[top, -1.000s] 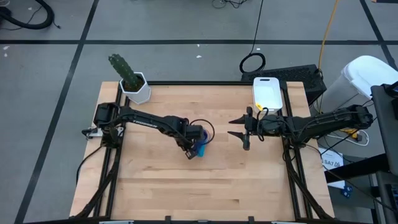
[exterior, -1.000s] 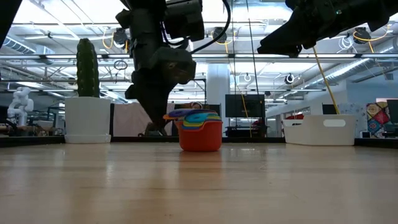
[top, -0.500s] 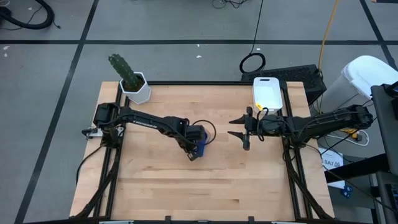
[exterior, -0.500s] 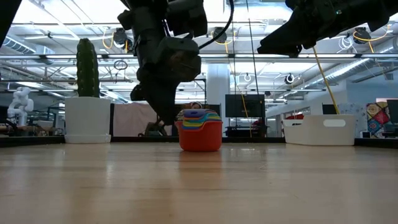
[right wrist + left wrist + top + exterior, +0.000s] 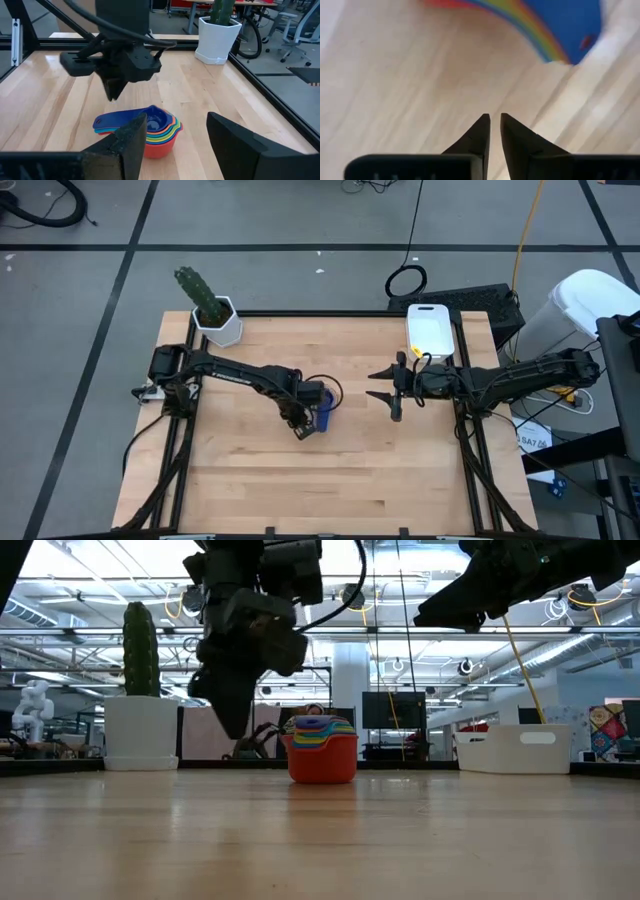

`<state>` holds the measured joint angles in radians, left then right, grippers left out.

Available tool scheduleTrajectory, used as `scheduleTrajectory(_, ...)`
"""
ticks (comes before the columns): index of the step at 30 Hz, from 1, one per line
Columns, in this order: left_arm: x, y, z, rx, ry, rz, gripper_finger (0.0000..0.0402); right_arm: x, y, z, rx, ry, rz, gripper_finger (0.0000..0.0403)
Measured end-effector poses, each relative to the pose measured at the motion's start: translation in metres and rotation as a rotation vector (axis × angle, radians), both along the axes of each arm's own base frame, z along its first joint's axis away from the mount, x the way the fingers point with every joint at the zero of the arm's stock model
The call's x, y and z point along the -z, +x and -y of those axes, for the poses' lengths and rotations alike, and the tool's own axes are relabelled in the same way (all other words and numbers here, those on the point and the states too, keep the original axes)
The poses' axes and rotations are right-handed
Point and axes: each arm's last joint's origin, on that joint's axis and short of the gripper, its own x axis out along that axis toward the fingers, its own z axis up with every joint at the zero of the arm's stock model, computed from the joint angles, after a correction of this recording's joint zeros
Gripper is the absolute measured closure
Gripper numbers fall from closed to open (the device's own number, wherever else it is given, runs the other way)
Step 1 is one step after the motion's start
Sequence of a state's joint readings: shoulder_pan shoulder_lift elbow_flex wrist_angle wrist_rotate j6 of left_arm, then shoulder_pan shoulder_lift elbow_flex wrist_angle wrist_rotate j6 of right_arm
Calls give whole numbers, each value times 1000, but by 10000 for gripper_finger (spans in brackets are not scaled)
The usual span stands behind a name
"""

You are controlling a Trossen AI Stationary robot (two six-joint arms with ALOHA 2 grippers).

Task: Nest measuring cups in basket
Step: Adjust the stacked measuring cups on the table

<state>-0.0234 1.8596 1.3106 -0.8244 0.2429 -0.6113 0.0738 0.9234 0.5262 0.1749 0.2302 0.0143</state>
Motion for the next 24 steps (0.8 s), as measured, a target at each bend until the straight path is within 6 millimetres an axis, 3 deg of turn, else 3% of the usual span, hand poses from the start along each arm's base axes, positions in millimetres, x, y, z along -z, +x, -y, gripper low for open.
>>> scheduleTrajectory(4,-4,-8,-12,-68,53,-57,353,0,0,0,0,1,-2,204)
scheduleTrajectory(14,-28,-6,-27,-263,14,65,353,4,-1,0,2,4,-33,204)
scheduleTrajectory(20,-28,-6,-21,-310,-35,44,352,4,-1,0,2,5,-38,204)
scheduleTrajectory(24,-28,-5,-16,-341,-62,30,329,4,-1,0,4,11,-39,204)
